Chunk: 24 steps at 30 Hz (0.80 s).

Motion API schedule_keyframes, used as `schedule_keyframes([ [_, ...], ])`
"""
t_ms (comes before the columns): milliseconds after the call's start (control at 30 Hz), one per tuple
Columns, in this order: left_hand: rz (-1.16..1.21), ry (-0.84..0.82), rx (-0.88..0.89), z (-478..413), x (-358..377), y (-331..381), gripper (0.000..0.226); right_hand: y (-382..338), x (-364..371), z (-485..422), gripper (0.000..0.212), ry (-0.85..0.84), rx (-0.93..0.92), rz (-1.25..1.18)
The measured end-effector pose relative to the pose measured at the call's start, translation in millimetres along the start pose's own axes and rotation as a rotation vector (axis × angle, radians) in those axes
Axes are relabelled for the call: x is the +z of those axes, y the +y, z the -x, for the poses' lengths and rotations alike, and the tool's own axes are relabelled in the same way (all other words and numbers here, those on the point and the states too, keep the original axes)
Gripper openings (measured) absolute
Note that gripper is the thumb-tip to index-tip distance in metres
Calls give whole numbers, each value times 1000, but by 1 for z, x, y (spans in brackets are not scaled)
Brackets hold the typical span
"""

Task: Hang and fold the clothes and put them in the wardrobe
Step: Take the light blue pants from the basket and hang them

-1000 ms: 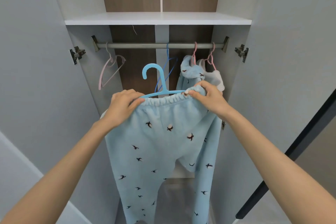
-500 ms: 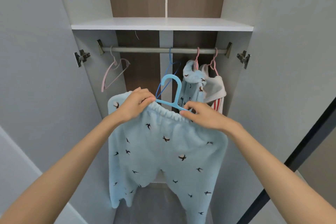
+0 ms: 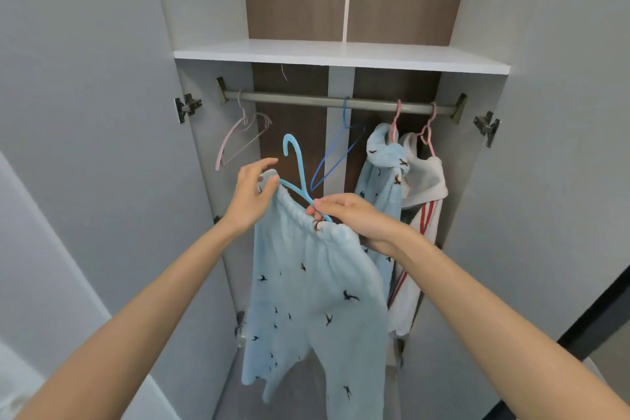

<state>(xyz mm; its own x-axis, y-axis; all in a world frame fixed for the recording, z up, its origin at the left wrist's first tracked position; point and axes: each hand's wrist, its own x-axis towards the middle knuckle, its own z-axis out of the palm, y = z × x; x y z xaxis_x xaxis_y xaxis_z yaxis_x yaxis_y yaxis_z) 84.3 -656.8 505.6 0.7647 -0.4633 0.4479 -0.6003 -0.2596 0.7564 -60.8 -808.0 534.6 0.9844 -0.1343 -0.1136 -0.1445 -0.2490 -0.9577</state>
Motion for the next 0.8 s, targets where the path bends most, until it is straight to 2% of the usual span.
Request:
schedule_keyframes([
  [100, 59, 29, -125, 11, -11, -1, 35, -4, 9, -16, 24, -18, 28, -131],
  [233, 101, -32, -237, 19, -33, -9, 34, -9, 26, -44, 25, -80, 83, -258],
  [467, 109, -87, -222, 10, -64, -18, 26, -16, 44, -112, 14, -48, 87, -387],
  [600, 143, -191, -192, -12, -79, -26, 26, -26, 49, -158, 19, 14, 79, -365],
  [733, 75, -303, -134, -44, -89, -47, 32, -33, 54, -208, 32, 102, 69, -288],
  [800, 51, -325, -125, -60, -90, -60, 36, -36, 55, -229, 32, 149, 70, -274],
])
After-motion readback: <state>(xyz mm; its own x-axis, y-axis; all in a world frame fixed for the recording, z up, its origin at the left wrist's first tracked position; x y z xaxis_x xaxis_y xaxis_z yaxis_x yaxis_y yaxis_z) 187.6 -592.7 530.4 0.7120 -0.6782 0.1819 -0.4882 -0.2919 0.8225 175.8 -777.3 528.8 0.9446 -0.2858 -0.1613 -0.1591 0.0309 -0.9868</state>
